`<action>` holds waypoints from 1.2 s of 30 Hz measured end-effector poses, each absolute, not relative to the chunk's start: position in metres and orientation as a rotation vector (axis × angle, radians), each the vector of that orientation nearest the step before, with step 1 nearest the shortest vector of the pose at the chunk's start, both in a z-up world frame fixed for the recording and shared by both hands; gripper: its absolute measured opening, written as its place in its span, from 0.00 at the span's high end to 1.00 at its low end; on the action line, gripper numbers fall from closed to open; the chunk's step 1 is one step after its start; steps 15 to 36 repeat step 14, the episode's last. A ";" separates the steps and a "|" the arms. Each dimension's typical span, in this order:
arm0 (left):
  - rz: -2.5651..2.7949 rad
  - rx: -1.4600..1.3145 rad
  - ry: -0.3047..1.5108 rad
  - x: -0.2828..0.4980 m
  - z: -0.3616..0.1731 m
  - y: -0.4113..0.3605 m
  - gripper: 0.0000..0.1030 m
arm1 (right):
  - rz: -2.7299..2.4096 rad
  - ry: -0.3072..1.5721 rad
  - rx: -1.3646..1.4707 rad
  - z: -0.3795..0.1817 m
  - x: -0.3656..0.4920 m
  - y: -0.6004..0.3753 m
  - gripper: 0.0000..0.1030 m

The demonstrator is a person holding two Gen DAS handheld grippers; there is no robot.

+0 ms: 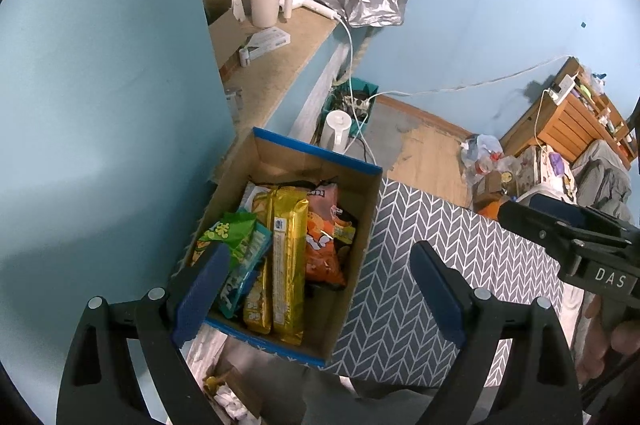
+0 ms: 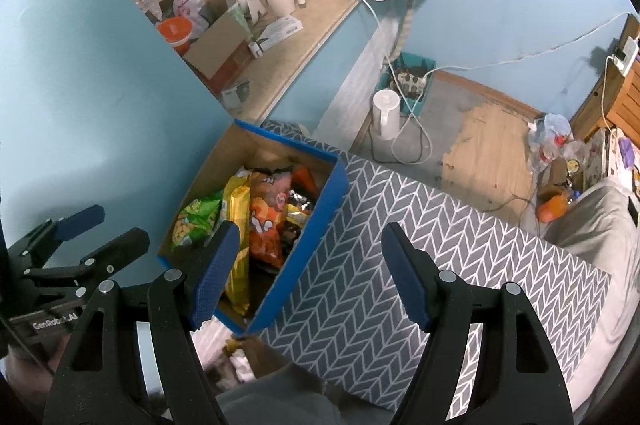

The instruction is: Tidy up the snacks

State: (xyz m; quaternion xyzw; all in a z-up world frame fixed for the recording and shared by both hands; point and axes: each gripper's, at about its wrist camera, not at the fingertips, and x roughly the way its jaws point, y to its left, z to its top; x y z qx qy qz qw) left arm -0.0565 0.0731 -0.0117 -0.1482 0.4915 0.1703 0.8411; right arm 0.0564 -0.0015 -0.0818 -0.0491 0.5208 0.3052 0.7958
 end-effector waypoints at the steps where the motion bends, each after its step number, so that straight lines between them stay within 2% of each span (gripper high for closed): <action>1: 0.361 -0.314 1.038 -0.057 -0.012 0.073 0.10 | 0.655 1.119 -0.104 -0.082 0.057 -0.002 0.28; 36: 0.365 -0.334 1.045 -0.059 -0.014 0.071 0.10 | 0.657 1.125 -0.099 -0.082 0.055 -0.004 0.28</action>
